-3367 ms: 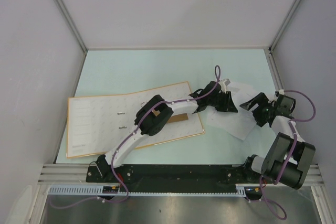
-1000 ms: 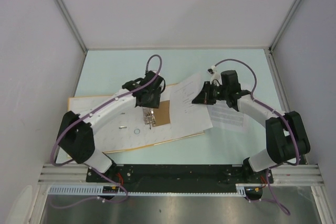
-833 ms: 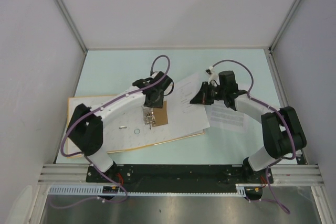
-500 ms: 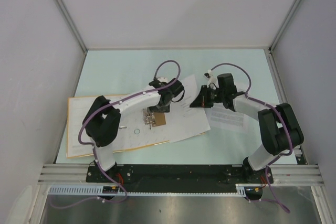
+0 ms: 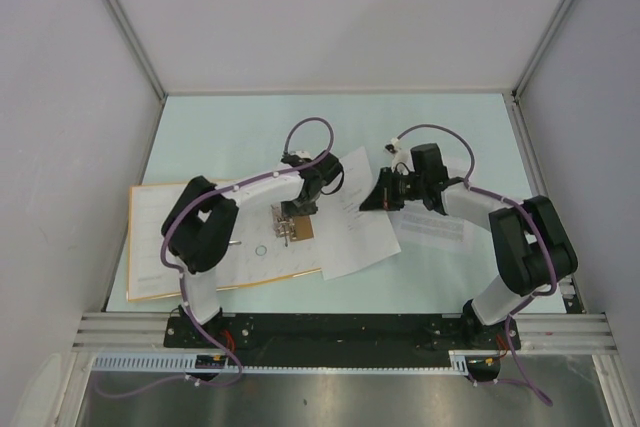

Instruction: Put the files into the folder

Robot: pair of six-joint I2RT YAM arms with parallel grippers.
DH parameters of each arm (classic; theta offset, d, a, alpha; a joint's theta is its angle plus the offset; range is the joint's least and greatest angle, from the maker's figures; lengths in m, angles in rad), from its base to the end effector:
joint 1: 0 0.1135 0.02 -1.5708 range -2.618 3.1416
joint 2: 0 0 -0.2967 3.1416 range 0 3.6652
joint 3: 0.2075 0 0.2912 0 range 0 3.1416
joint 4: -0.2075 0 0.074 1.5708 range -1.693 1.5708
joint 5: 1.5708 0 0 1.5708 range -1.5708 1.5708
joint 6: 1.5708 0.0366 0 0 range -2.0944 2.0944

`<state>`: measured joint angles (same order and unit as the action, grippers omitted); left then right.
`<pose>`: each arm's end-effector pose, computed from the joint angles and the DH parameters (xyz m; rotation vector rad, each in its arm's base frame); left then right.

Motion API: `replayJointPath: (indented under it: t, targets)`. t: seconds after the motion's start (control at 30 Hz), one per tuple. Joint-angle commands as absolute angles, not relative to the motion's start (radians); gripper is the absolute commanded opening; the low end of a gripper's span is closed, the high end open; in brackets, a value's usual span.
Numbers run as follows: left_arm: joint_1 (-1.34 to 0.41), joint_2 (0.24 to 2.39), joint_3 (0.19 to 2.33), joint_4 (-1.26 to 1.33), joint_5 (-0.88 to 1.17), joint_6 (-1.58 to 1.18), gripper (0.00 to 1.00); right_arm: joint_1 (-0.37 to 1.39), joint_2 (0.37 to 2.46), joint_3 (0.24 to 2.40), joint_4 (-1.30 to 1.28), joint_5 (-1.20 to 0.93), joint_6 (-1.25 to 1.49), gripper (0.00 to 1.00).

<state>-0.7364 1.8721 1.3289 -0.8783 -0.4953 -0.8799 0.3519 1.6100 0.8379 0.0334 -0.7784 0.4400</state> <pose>0.3071 -0.2550 0.1959 -0.2412 2.6540 0.3213 0.3212 0.1453 0.1868 -0.3221 2.3681 1.2906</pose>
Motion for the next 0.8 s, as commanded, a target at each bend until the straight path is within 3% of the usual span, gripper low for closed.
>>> replayJointPath:
  t: [0.0, 0.77]
  targets:
    - [-0.709, 1.876, 1.318, -0.819, -0.476, -0.868, 0.44, 0.359, 1.623, 0.834, 0.058, -0.802, 0.422, 0.0]
    - [-0.678, 1.933, 1.304, -0.772, -0.448, -0.835, 0.43, 0.37, 1.661, 0.83, 0.086, -0.804, 0.428, 0.0]
